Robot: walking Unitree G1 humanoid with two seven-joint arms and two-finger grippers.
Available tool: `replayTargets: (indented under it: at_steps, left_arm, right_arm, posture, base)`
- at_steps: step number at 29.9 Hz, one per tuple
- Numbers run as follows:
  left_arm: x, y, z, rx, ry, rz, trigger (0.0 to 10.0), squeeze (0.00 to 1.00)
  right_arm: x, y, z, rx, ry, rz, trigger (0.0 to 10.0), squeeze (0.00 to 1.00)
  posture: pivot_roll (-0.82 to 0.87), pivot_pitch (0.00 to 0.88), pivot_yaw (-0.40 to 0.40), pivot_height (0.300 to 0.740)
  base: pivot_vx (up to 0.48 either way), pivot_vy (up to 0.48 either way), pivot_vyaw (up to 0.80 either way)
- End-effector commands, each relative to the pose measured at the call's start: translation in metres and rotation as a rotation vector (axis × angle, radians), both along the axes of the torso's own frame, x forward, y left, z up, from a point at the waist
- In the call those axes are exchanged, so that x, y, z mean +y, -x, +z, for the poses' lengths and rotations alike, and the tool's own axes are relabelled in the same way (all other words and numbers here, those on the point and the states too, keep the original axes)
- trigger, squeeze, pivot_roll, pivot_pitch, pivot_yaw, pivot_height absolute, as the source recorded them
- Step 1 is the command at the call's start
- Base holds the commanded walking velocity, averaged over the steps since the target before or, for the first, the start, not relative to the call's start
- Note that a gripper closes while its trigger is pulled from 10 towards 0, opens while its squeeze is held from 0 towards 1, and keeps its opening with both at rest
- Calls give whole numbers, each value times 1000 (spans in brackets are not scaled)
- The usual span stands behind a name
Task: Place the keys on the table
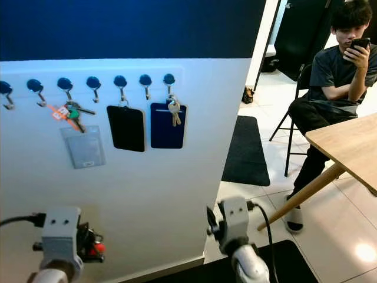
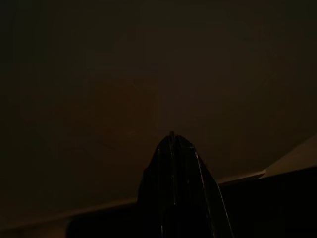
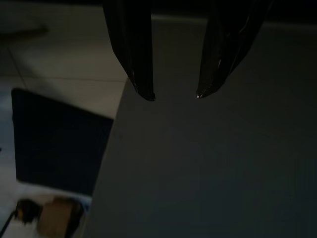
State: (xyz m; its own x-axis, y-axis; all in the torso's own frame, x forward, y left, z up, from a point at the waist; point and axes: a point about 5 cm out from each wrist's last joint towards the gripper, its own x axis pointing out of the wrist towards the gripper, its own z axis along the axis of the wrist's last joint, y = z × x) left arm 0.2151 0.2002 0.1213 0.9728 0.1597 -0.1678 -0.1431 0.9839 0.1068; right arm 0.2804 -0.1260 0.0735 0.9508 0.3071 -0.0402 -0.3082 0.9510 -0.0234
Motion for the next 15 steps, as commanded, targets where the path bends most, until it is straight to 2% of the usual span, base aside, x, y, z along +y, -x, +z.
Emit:
replayTargets:
  at_steps: [1,5,8,9,11,15]
  left_arm:
    - [-2,1,-1,-17,-9,17,10000,0]
    - [-4,1,-5,-12,-26,13,10000,0]
    - [-8,5,-17,33,-42,-21,10000,0]
    - [-8,5,-17,33,-42,-21,10000,0]
    - [-11,10,-34,109,-65,-58,10000,0]
    - [-9,15,-45,139,-69,-44,10000,0]
  right_arm:
    - [-1,5,-6,8,-1,21,10000,0]
    - [-4,9,-13,26,26,11,10000,0]
    - [-20,20,-39,110,76,-50,10000,0]
    - [-20,20,-39,110,76,-50,10000,0]
    - [-31,30,-58,180,98,-89,10000,0]
    - [-38,34,-65,219,75,-132,10000,0]
  posture:
    - [240,152,-70,740]
    - [239,149,-71,740]
    - [239,139,-72,740]
    - [239,139,-72,740]
    - [235,135,-67,740]
    - [230,134,-65,740]
  base:
    - [0,0,0]
    - [0,0,0]
    - [0,0,0]
    - [0,0,0]
    - [0,0,0]
    - [0,0,0]
